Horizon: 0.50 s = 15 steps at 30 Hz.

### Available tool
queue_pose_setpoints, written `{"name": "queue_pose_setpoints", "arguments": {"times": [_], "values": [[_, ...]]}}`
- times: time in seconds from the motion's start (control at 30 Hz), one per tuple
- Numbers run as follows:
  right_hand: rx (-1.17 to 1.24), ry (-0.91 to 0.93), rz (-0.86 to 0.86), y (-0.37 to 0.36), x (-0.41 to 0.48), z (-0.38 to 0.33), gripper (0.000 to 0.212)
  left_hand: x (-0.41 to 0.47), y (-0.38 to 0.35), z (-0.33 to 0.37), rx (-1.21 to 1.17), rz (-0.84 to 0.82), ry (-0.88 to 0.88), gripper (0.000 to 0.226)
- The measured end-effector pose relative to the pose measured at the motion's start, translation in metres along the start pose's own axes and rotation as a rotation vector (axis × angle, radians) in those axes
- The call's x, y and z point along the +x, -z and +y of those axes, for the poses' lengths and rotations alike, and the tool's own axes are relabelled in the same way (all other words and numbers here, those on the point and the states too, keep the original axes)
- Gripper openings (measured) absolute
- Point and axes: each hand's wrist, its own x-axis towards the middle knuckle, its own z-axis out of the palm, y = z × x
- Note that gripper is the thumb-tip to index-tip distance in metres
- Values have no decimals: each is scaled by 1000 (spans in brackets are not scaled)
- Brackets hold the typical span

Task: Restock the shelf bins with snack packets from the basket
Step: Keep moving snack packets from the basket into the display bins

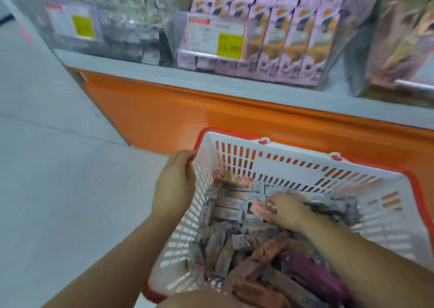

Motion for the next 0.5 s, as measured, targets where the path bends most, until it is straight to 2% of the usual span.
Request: {"name": "queue_pose_setpoints", "arguments": {"times": [0.07,0.13,0.2,0.3,0.4,0.5], "values": [[10,0,22,-16,11,-3,19,-1,0,-2,-4,-4,1,33],[4,-10,113,-25,15,-7,12,0,0,-3,-18,-4,3,33],[-40,29,151,-23,12,-11,16,0,0,-3,-20,-10,13,34],[-46,149,124,3,-6,-17,27,-1,2,0,-10,-25,34,34],[1,289,205,43,-33,-25,29,-1,8,8,-28,-58,95,37],[-28,398,260,88,-76,-34,37,6,19,28,-28,-159,173,38]]}}
